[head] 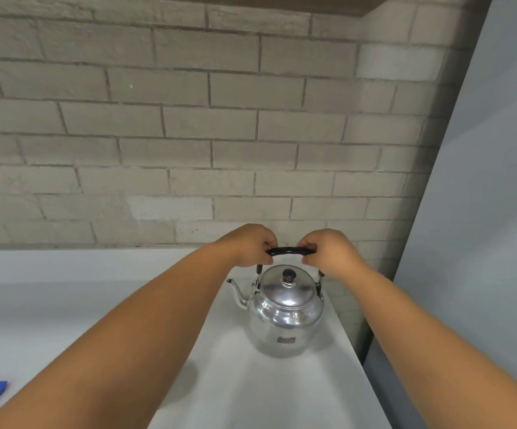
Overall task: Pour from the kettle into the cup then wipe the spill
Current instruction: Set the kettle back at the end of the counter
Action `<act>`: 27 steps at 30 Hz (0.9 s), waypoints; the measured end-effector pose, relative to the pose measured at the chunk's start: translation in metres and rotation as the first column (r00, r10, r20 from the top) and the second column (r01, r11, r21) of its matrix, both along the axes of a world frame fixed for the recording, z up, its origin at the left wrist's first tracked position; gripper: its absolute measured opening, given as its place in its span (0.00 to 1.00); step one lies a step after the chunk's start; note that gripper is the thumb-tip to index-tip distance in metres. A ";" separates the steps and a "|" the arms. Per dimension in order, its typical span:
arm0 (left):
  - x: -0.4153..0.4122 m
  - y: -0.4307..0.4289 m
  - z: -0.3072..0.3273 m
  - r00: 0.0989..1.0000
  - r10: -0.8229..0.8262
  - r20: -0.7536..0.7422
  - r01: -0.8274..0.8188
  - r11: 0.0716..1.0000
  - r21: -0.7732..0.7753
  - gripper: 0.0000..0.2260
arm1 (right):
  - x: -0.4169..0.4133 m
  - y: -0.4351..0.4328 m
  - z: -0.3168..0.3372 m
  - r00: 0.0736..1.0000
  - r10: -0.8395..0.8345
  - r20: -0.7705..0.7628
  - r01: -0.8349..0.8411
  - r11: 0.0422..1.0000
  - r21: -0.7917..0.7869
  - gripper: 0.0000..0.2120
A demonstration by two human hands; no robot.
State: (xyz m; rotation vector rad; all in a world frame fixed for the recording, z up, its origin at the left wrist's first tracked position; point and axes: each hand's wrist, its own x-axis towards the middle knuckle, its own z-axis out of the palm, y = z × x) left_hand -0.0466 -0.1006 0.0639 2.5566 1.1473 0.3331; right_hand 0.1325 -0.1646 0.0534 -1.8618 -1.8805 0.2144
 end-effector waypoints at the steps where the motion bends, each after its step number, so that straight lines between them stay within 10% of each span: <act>1: 0.004 0.004 -0.002 1.000 0.007 0.002 -0.007 1.000 -0.007 0.08 | 0.002 0.004 0.001 0.998 0.004 0.068 -0.003 1.000 -0.022 0.13; 6: 0.019 0.024 -0.013 0.999 0.032 0.016 -0.032 0.999 -0.002 0.06 | 0.009 0.028 0.001 0.968 0.019 0.251 0.024 0.985 -0.169 0.14; 27: 0.037 0.071 -0.062 0.989 0.140 0.053 -0.142 0.989 0.030 0.09 | 0.032 0.079 -0.047 0.990 0.001 0.138 0.003 1.000 -0.031 0.10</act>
